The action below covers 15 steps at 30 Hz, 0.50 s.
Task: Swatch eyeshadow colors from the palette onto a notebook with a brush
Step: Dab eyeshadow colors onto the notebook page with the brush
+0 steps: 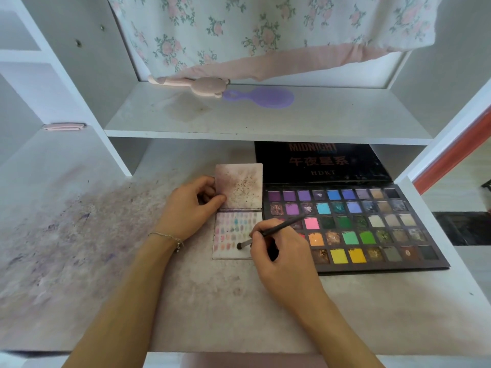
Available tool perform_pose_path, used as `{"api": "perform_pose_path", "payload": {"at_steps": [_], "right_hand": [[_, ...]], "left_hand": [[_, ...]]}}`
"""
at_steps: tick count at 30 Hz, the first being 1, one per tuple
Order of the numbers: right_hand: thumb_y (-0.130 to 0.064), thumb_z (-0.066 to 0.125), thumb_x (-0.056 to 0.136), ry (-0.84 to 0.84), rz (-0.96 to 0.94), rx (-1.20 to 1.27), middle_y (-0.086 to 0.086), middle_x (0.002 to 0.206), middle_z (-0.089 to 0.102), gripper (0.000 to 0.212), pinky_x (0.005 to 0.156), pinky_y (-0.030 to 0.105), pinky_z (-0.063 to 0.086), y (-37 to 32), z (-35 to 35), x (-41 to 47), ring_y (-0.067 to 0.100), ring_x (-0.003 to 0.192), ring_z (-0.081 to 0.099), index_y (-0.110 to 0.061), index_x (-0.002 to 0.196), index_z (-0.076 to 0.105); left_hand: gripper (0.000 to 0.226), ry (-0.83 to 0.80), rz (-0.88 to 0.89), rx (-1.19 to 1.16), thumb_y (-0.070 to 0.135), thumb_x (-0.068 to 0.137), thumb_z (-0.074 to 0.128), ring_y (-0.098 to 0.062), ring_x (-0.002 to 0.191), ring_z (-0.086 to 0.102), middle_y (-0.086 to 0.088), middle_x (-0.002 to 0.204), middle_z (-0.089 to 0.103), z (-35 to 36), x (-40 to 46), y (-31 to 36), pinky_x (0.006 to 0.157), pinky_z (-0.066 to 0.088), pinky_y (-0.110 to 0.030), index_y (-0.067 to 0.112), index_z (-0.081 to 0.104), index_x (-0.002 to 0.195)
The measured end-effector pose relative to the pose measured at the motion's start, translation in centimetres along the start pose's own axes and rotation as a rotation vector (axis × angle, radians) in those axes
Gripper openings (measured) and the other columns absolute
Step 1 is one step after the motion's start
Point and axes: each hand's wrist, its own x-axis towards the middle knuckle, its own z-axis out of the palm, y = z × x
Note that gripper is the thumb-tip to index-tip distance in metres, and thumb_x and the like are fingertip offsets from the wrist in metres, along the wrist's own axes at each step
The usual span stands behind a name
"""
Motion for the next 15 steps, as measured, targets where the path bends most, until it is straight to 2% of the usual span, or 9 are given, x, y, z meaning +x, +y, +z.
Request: {"api": "perform_pose_path", "payload": {"at_steps": [4,7,15], "right_hand": [[-0.033,0.044,0.083,-0.009,0.003,-0.019,-0.021,0.075,0.051,0.013,0.068,0.011,0.043,-0.03,0.05,0.04,0.002,0.079,0.054,-0.028,0.088,0.054],[-0.033,0.044,0.083,-0.019,-0.001,-0.021,-0.02,0.075,0.051,0.006,0.067,0.01,0.042,-0.01,-0.01,0.01,0.002,0.077,0.054,-0.032,0.085,0.049],[-0.033,0.043,0.083,-0.017,-0.001,-0.024,-0.02,0.075,0.052,0.005,0.065,0.01,0.042,0.03,0.02,0.03,0.002,0.077,0.054,-0.032,0.084,0.049]], "left_hand": [[0.021,-0.006,-0.003,0.002,0.021,0.079,0.069,-0.003,0.07,0.056,0.014,0.073,0.059,-0.02,0.01,-0.08,0.063,0.041,-0.014,0.032,0.052,0.085],[0.022,-0.006,-0.003,-0.004,0.02,0.079,0.069,-0.004,0.071,0.056,0.014,0.073,0.059,-0.01,0.05,-0.07,0.063,0.041,-0.014,0.033,0.052,0.084],[0.018,-0.014,0.001,-0.005,0.019,0.079,0.068,-0.005,0.071,0.056,0.015,0.074,0.058,-0.04,0.0,-0.02,0.063,0.04,-0.015,0.029,0.055,0.087]]}}
